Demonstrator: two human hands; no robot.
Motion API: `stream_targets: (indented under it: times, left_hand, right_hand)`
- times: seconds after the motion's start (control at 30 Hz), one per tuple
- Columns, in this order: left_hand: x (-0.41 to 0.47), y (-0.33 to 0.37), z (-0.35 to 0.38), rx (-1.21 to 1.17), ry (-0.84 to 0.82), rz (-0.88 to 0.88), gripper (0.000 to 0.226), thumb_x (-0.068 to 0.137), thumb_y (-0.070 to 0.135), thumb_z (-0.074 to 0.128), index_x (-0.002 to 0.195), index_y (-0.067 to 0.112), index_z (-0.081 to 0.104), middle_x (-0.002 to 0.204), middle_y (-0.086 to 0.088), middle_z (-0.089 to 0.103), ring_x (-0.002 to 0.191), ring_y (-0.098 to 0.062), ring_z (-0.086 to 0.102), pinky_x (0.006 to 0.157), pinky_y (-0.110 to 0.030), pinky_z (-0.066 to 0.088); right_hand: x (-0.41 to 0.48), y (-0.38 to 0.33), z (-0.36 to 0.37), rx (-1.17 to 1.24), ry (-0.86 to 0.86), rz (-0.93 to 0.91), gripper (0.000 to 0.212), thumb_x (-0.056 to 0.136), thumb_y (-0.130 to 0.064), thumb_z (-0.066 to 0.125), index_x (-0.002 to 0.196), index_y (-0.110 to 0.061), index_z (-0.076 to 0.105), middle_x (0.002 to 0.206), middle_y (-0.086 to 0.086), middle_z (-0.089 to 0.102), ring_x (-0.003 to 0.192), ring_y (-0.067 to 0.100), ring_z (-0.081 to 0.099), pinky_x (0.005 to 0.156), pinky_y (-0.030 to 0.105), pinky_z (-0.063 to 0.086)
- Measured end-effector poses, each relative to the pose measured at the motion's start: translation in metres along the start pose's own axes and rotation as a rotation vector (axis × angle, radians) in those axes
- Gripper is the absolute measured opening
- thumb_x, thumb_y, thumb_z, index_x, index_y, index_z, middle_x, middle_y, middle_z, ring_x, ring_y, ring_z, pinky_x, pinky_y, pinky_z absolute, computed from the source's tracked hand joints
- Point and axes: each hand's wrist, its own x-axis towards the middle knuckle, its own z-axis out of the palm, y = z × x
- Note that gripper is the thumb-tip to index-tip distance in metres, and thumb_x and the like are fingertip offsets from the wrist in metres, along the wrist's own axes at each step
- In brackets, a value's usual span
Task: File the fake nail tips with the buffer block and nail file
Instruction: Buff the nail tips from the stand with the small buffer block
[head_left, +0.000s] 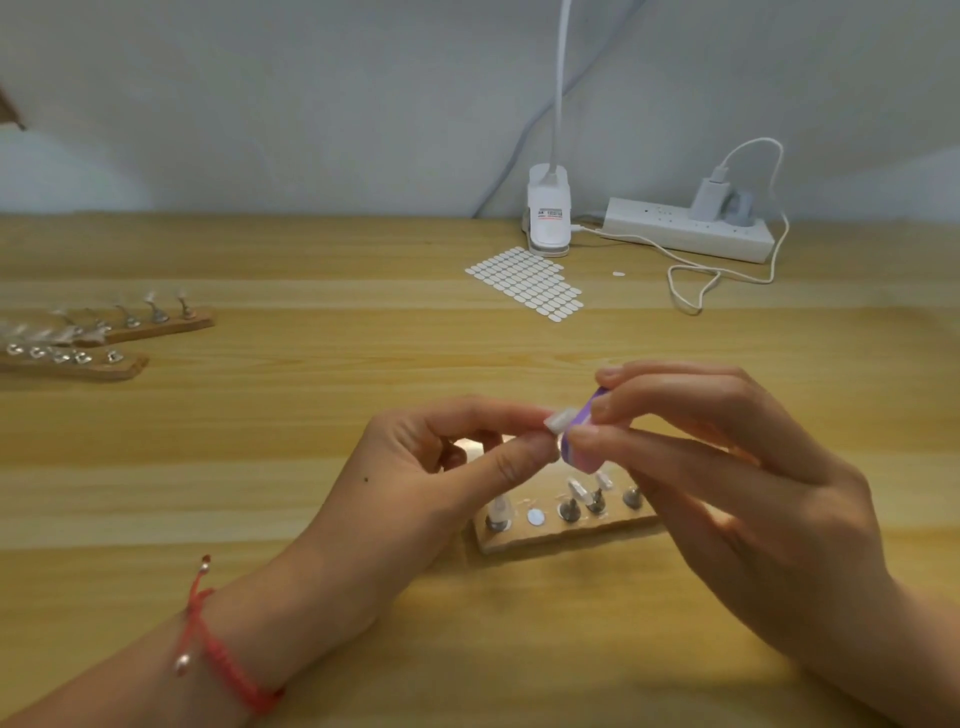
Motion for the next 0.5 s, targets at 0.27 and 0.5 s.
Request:
stream_targets:
  times: [0.27, 0.5]
  left_hand:
    - [0.0004, 0.0004, -0.0023, -0.084, -0.094, -0.091, 0.029, 0.059, 0.04, 0.078, 0.084, 0.026, 0.078, 0.092, -0.009, 0.075, 0.083, -0.02, 0.065, 0.072, -0.019, 0.052]
    - [0.0012, -0.0023, -0.0049, -0.077, -0.104, -0.103, 0.03, 0.06, 0.044, 0.082, 0.085, 0.029, 0.078, 0.089, 0.001, 0.076, 0.084, -0.019, 0.062, 0.074, -0.016, 0.05]
  right_hand:
    - [-0.0012, 0.0031, -0.003, 0.034, -0.052, -0.029, 0.039, 0.082, 0.017, 0.061, 0.114, -0.005, 0.065, 0.113, 0.004, 0.061, 0.119, 0.023, 0.058, 0.1, 0.034, 0.048]
    - [0.002, 0.003, -0.0068, 0.018, -0.011, -0.063, 0.037, 0.086, 0.01, 0.064, 0.115, -0.012, 0.066, 0.117, 0.004, 0.056, 0.118, 0.021, 0.06, 0.097, 0.033, 0.05]
